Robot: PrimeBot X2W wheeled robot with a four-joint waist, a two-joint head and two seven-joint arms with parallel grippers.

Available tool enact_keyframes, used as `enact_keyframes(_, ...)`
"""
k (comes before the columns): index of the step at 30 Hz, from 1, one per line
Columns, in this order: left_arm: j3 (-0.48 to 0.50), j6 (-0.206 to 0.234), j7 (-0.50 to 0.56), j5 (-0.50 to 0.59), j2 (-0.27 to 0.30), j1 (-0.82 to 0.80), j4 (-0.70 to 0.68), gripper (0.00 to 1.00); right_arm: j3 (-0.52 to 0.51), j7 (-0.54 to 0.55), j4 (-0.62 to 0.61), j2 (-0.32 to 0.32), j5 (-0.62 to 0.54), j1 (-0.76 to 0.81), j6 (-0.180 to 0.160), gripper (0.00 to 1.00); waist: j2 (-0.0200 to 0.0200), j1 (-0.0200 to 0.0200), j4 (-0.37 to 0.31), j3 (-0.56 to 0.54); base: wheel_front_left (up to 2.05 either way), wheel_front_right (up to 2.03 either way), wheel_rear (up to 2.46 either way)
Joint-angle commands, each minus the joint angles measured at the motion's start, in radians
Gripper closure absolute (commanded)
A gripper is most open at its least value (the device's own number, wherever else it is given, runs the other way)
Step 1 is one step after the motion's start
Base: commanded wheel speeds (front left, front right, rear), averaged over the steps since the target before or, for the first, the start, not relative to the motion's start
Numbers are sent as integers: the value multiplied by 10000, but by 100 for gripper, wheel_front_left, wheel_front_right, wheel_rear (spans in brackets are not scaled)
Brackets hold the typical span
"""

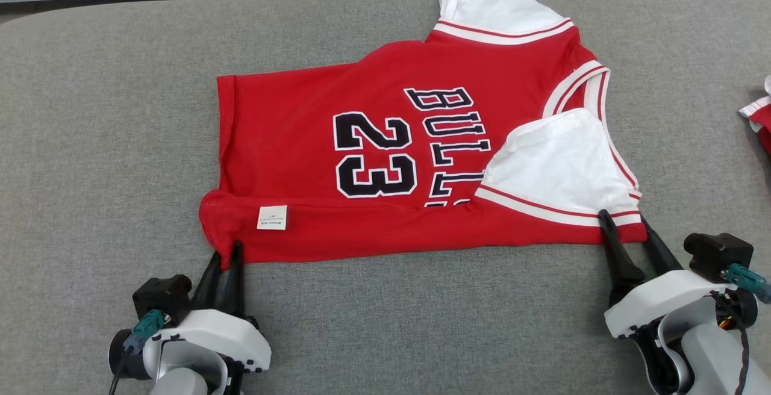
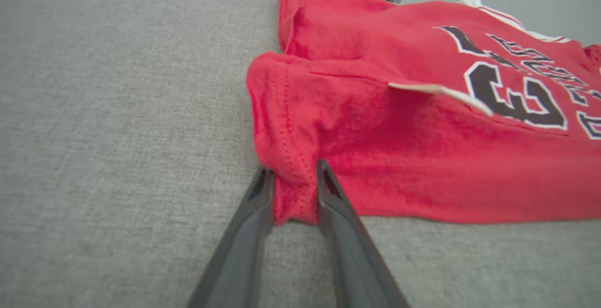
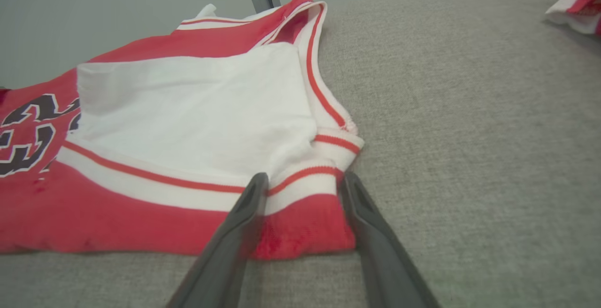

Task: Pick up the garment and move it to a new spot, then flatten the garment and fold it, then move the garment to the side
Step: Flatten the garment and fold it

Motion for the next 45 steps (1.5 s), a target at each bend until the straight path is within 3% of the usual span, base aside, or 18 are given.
enact_keyframes(1,-9,-48,-14,-95,-2,-19,198,100,294,-34,293,24,212,-12,4,100,0,0,1,-17,0,0,0)
enact_keyframes(7,95,87,-225,-78,206,274,-315,100,615,-435,190,-235,852,74,-1,100,0,0,31,-230,0,0,0)
enact_keyframes(13,135,211,274,-213,473,1101,-1307,100,515,-643,-516,-414,1129,988,-1,100,0,0,77,-749,0,0,0)
enact_keyframes(25,-2,615,2011,-624,733,3155,-2901,100,-793,359,-2367,71,588,3824,-9,100,0,0,54,-1513,0,0,0)
enact_keyframes(26,0,672,1989,-558,731,3194,-2983,44,-873,439,-2495,113,477,3897,-9,62,0,0,49,-1529,0,0,0)
enact_keyframes(27,-20,693,1992,-569,706,3240,-3000,0,-926,530,-2573,193,372,3980,-7,54,0,0,42,-1569,0,0,0)
enact_keyframes(28,-29,712,1941,-568,686,3252,-3036,0,-1033,532,-2716,226,176,4025,-7,0,0,0,40,-1602,0,0,0)
enact_keyframes(38,215,1187,230,-18,540,2585,-3690,0,-1866,597,-4543,140,-1229,3357,1,0,0,0,-136,-1950,0,0,0)
enact_keyframes(45,8,1364,66,554,715,1846,-4051,0,-2073,1372,-5881,193,-2160,3030,1,0,0,0,-166,-2086,0,0,0)
